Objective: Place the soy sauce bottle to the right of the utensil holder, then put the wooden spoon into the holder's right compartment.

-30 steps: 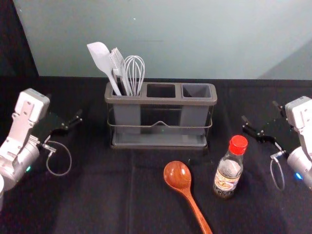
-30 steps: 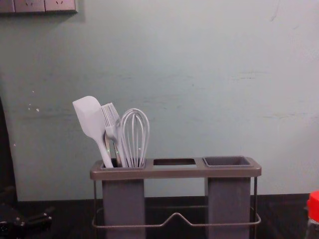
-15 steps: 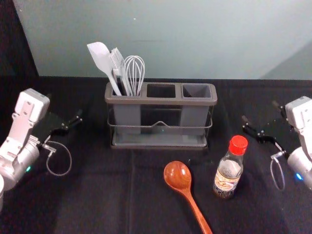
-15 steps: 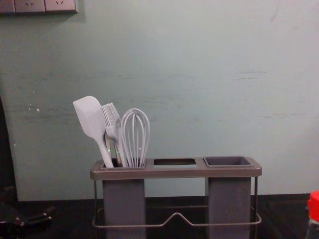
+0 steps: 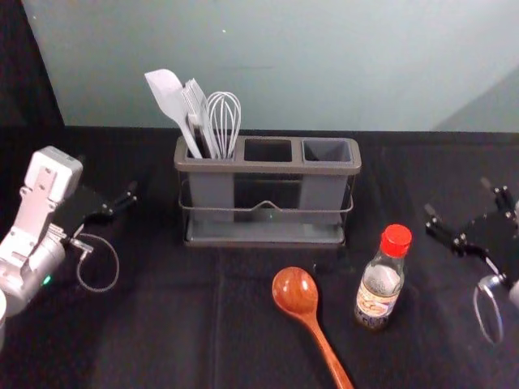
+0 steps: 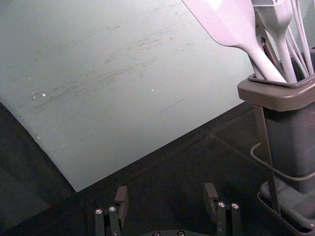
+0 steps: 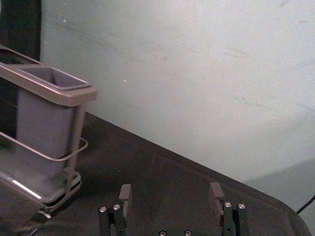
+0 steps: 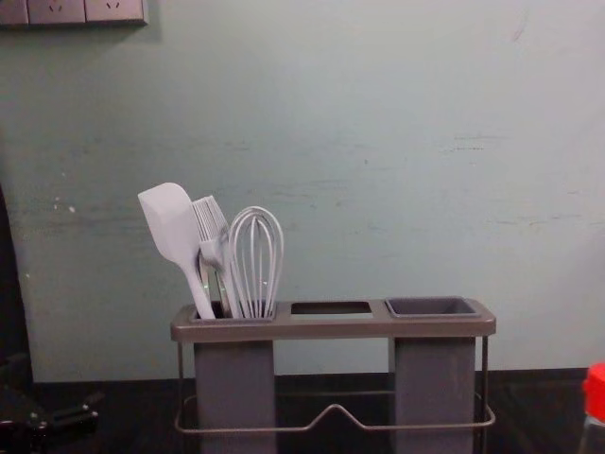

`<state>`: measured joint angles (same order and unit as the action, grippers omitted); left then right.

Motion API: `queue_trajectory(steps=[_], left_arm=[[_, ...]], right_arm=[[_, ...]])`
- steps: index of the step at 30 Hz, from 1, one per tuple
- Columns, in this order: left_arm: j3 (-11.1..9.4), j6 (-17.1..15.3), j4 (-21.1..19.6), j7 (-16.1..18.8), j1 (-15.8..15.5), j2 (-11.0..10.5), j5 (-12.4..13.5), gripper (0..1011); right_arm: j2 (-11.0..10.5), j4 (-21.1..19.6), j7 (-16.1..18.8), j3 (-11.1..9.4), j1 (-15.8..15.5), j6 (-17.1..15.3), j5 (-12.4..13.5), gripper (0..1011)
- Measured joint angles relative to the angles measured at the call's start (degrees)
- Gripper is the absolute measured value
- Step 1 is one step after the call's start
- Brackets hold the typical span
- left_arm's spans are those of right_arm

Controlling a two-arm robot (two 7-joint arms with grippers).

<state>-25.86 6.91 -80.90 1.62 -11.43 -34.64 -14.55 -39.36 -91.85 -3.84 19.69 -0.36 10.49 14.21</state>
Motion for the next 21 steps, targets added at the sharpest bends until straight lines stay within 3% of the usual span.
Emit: queue_trajectory(steps=[3, 5, 14, 18, 21], left_arm=[[0.0, 0.0, 0.0, 0.0, 0.0, 0.0, 0.0, 1005], [0.0, 0.0, 0.0, 0.0, 0.0, 0.0, 0.0, 1005], [0.0, 0.0, 0.0, 0.0, 0.0, 0.0, 0.0, 1005], [0.0, 0.0, 0.0, 0.0, 0.0, 0.0, 0.0, 1005], [0.0, 0.0, 0.0, 0.0, 0.0, 0.0, 0.0, 1005]], right_arm=[[-1.4, -2.4, 0.1, -1.3, -2.6, 1.0, 0.3, 1002], [-3.2, -5.3, 0.8, -3.0, -5.9, 2.4, 1.4, 1002], [-7.7, -12.1, 4.2, -7.9, -14.7, 6.5, 5.3, 1002], [-9.0, -14.5, 6.5, -10.2, -18.7, 9.0, 8.5, 1002], [-9.1, -15.1, 7.7, -10.9, -19.9, 10.1, 10.3, 1002]])
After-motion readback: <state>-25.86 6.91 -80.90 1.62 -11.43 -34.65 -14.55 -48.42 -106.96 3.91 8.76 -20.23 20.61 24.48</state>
